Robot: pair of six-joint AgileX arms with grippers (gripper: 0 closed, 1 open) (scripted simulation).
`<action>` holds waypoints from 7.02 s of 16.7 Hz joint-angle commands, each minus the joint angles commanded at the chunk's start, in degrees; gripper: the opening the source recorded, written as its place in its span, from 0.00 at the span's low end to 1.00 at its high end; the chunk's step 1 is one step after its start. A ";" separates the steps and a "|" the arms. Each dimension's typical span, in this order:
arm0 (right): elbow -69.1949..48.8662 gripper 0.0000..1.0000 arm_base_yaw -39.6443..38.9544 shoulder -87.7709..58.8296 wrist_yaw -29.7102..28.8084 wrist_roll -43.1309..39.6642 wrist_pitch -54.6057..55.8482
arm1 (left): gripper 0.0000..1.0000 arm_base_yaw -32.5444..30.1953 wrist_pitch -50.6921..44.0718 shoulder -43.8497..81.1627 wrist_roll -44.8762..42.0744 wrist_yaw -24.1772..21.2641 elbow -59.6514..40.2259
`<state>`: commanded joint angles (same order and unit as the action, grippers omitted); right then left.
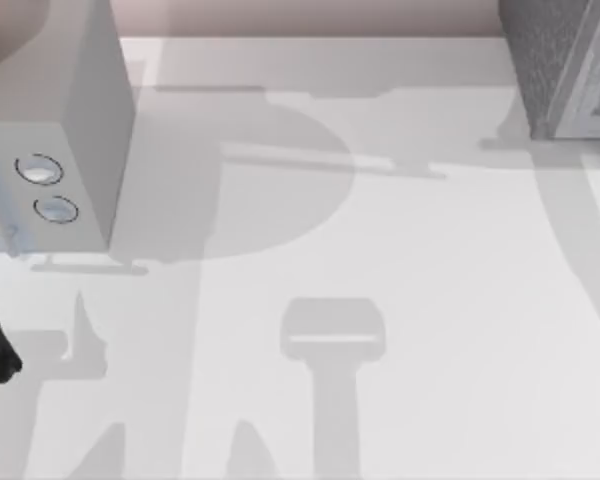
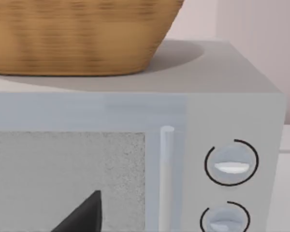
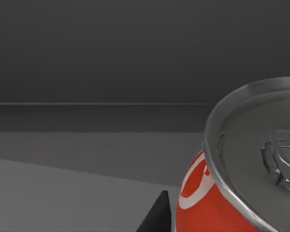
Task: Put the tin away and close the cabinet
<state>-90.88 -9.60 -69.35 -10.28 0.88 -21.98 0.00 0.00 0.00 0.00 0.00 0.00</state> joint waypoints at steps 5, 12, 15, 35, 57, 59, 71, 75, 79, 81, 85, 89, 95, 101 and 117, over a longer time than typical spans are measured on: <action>-9.16 0.00 -1.02 -6.79 -0.94 0.15 -2.09 | 1.00 0.00 0.00 0.00 0.00 0.00 0.00; -11.04 0.00 -0.67 -8.50 -0.68 0.33 -2.59 | 1.00 0.00 0.00 0.00 0.00 0.00 0.00; -18.59 0.00 -0.08 -14.57 -0.20 0.43 -4.58 | 1.00 0.00 0.00 0.00 0.00 0.00 0.00; -67.97 0.08 4.03 -50.49 3.26 0.15 -17.08 | 1.00 0.00 0.00 0.00 0.00 0.00 0.00; -67.95 1.00 3.91 -50.49 3.26 0.15 -17.08 | 1.00 0.00 0.00 0.00 0.00 0.00 0.00; -66.25 1.00 3.91 -48.89 3.65 -0.02 -16.19 | 1.00 0.00 0.00 0.00 0.00 0.00 0.00; -6.73 1.00 6.20 0.95 9.49 -3.15 3.40 | 1.00 0.00 0.00 0.00 0.00 0.00 0.00; 27.28 1.00 7.34 23.60 10.78 -3.49 10.61 | 1.00 0.00 0.00 0.00 0.00 0.00 0.00; 56.93 1.00 8.34 43.75 11.26 -3.08 16.31 | 1.00 0.00 0.00 0.00 0.00 0.00 0.00; 68.42 1.00 8.76 52.17 11.21 -2.64 18.43 | 1.00 0.00 0.00 0.00 0.00 0.00 0.00; 84.36 1.00 9.36 64.38 10.72 -1.58 21.07 | 1.00 0.00 0.00 0.00 0.00 0.00 0.00; 90.81 1.00 9.60 69.29 10.29 -0.89 21.97 | 1.00 0.00 0.00 0.00 0.00 0.00 0.00; 90.83 1.00 9.48 69.04 10.37 -0.93 21.97 | 1.00 0.00 0.00 0.00 0.00 0.00 0.00; 86.99 1.00 19.23 56.22 20.34 -0.57 33.62 | 1.00 0.00 0.00 0.00 0.00 0.00 0.00; 70.63 1.00 66.10 -16.27 66.07 0.29 88.31 | 1.00 0.00 0.00 0.00 0.00 0.00 0.00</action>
<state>-20.25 56.50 -85.62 55.79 1.18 66.33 0.00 0.00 0.00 0.00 0.00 0.00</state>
